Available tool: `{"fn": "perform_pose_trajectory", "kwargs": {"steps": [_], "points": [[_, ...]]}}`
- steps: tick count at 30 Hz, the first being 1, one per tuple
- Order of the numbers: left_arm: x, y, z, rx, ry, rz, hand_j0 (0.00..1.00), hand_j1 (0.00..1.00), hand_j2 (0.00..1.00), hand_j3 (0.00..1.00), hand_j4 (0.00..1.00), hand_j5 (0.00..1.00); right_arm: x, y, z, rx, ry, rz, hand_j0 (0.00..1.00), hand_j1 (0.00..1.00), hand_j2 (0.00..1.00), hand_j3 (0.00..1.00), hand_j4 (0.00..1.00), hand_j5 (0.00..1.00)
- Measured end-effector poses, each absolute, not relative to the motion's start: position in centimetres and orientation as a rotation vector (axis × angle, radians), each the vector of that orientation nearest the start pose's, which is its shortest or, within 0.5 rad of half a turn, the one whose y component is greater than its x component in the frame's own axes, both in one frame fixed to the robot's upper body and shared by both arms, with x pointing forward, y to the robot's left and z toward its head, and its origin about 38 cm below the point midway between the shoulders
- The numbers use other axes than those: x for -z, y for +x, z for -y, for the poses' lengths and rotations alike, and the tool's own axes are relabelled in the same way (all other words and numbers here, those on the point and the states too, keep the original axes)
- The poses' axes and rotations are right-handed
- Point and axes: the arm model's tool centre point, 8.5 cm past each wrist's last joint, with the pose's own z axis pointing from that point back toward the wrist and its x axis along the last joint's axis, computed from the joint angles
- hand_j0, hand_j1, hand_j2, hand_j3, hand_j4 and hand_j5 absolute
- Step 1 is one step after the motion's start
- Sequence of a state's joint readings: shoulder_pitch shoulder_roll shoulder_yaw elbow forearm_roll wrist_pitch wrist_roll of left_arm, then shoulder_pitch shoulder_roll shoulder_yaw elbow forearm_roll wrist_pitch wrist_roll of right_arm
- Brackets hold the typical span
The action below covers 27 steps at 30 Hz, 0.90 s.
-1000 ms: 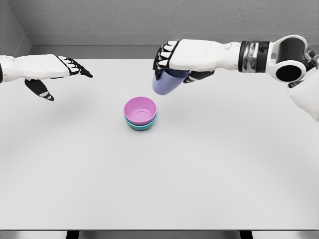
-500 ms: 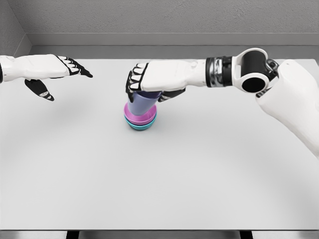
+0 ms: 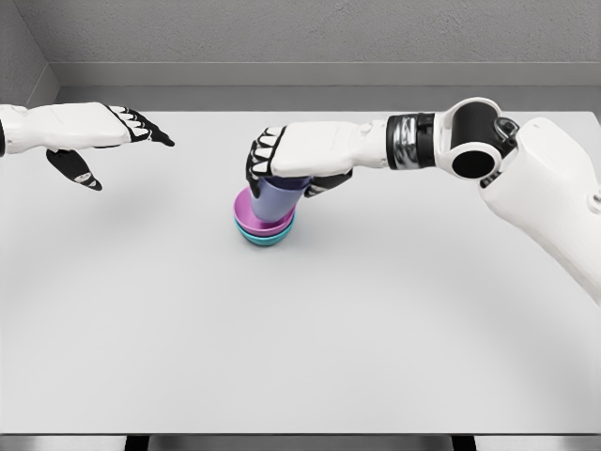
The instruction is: Stacking bowl and cup with both arms
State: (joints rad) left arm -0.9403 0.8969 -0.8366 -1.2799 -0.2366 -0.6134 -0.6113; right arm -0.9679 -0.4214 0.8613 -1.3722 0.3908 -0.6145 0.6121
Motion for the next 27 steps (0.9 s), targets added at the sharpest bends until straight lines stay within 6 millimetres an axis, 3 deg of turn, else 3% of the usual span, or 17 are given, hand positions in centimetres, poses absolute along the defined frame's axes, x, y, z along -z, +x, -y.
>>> {"fn": "perform_pose_trajectory", "kwargs": {"steps": [14,27], "points": [[-27.0,47.0,-33.9,2.107,0.430,1.276,1.00,1.00,1.00,1.00,1.00,1.00,-24.5,46.3,9.4,2.789,0.181,-1.912,0.37,0.37,0.37,0.37,0.37,0.37],[-27.0,47.0,-34.0,2.107,0.431,1.274,1.00,1.00,1.00,1.00,1.00,1.00,-24.1,46.6,9.2,2.803,0.174,-1.912,0.38,0.38,0.38,0.38,0.38,0.38]]}}
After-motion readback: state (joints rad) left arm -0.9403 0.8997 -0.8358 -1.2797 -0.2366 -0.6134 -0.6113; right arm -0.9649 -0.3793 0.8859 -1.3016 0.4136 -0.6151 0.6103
